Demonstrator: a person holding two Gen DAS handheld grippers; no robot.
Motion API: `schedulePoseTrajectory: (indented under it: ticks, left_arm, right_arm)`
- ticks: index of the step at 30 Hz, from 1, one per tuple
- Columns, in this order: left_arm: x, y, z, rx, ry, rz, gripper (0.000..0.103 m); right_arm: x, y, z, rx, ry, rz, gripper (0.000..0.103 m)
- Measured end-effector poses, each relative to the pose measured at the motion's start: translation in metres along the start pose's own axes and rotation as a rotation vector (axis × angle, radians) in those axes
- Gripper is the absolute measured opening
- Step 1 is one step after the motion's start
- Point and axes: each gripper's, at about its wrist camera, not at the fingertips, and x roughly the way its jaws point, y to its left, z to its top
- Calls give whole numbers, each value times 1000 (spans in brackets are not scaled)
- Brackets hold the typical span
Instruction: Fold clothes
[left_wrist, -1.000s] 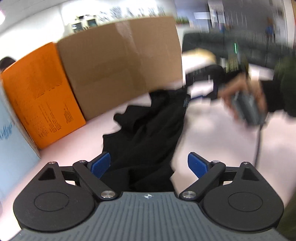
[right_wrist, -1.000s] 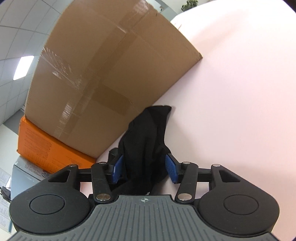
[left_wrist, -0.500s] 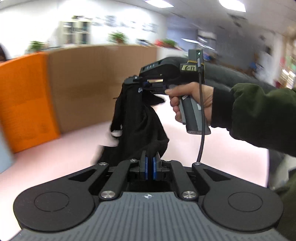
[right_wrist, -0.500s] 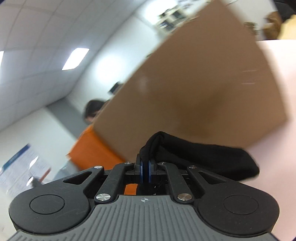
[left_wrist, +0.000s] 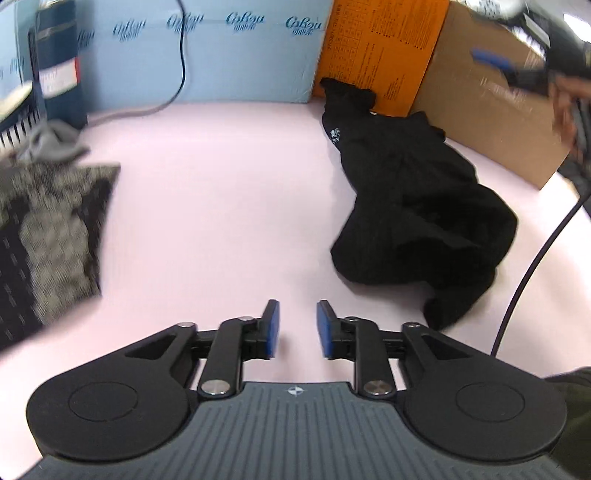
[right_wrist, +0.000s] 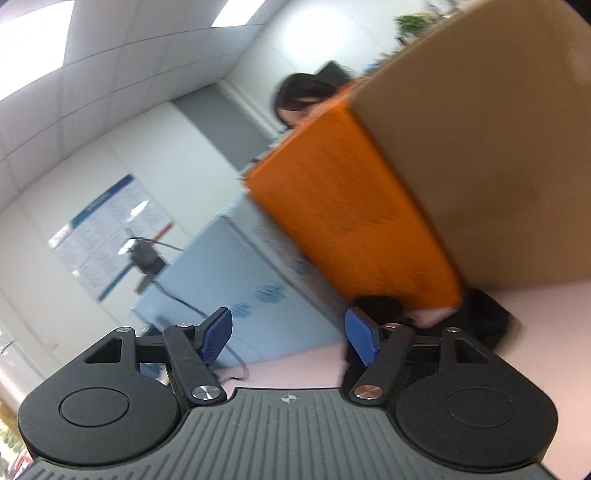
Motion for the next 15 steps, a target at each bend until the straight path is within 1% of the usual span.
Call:
schedulePoseTrajectory:
  ticks: [1,2,3,5,6,7,9,12,13,14,15]
  left_arm:
    - [3,0,-1,-41,-4,-35,56]
    - [5,0,1,-87,-10,-70,77]
    - [6,1,5,-137,-24,-108,82]
    - [11,0,18,-223,-51,-173,84]
    - [13,-1,22,-242,-58,-189,84]
    - [14,-2,23,-238,-62,-189,87]
    - [16,-4,26,-230,-69,-189,88]
    - [19,-7,29,-218,-79,-189,86]
    - [20,-8,31,-214,-83,-189,75]
    - [21,-9,32,-210,-86,-189,50]
    - [22,-10,33,-206,-90,-189,34]
  right_arm:
    - [-2,-7,-5,15,10,-32,66]
    - [4,-11,-13,13,51,-57,66]
    - [11,-14,-21,11,92,-82,66]
    - [29,-21,-40,-11,170,-136,66]
    - [41,-23,-49,-27,205,-151,66]
    - [53,-25,-58,-44,240,-166,66]
    - [75,-29,-73,-60,284,-194,66]
    - [98,-36,-95,-59,328,-207,62]
    - [104,-33,-99,-78,338,-207,62]
    - [110,-29,-103,-116,342,-225,49]
    - [114,-25,-104,-150,351,-240,14]
